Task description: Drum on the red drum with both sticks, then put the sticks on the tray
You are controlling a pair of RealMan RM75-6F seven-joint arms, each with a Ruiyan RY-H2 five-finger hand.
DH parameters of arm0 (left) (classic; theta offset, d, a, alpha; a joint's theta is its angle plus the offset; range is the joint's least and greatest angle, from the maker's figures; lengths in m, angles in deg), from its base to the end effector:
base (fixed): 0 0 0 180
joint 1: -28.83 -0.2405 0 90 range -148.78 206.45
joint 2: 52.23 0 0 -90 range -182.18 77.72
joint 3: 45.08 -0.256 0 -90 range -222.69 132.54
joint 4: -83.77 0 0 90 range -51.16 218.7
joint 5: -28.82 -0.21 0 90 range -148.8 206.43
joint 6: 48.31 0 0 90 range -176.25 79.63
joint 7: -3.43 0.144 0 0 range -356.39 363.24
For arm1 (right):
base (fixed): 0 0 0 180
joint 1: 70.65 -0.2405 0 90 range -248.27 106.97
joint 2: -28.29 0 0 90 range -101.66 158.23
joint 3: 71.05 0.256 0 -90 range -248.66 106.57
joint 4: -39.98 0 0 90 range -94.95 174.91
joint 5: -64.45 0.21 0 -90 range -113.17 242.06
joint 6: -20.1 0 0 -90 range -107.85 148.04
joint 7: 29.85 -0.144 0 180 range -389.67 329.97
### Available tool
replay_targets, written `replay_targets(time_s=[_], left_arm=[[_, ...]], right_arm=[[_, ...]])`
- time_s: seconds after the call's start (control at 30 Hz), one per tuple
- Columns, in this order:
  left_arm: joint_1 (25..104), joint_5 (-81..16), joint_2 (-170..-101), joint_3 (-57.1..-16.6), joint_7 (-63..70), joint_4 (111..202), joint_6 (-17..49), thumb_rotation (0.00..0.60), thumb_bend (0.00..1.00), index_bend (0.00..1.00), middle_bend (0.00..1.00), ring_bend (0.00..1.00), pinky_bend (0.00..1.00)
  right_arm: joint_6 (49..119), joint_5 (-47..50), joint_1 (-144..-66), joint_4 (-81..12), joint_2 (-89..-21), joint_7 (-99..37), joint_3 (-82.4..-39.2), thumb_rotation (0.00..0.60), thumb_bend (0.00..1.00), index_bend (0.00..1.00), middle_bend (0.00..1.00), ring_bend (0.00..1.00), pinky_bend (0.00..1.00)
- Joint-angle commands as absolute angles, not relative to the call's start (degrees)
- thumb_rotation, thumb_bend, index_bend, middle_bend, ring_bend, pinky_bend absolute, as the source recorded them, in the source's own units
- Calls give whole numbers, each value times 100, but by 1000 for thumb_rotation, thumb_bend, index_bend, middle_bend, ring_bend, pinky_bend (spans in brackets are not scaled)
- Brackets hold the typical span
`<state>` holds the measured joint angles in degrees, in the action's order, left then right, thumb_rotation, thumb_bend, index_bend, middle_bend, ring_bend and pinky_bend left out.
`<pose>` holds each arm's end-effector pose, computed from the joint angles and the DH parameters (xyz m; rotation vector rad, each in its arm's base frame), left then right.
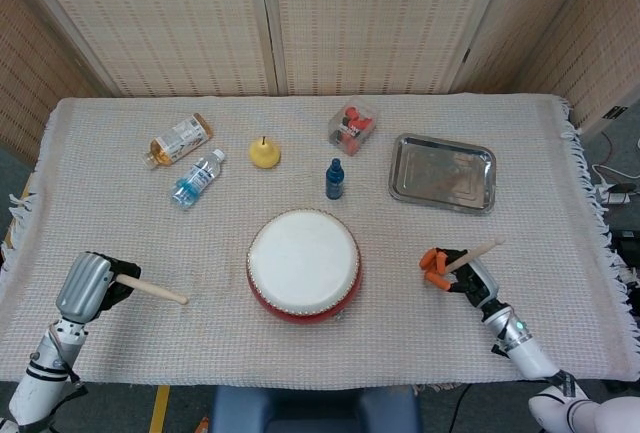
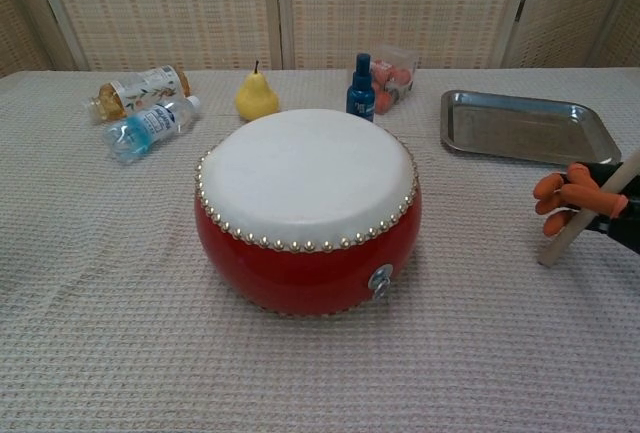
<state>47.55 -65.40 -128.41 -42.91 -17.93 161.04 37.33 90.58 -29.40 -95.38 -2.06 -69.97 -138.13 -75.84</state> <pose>-0.2702 0.2514 0.1047 -1.5588 -0.9667 -1.3712 -0.3219 -0.2803 -0.0113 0.8586 -2.3819 1.7029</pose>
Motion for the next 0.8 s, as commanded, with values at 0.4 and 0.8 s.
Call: replay_targets(time_s=[0.4,0.8], left_arm=[[4755,-6515,-12834,-4300,-1853,16068,3700,600,828,1000,1000,1000,1000],[4753,-6519,-12869,-4325,-1925,15978,3679,600,827,1000,1000,1000,1000]], right_arm=[[8743,-2964,-9699,-135,-7221,-13443,-7662,600,252,881,581,557,622],[8611,-2853,-9772,-81,-7490,-12894,-7555,600,363,1000,901,943,949]])
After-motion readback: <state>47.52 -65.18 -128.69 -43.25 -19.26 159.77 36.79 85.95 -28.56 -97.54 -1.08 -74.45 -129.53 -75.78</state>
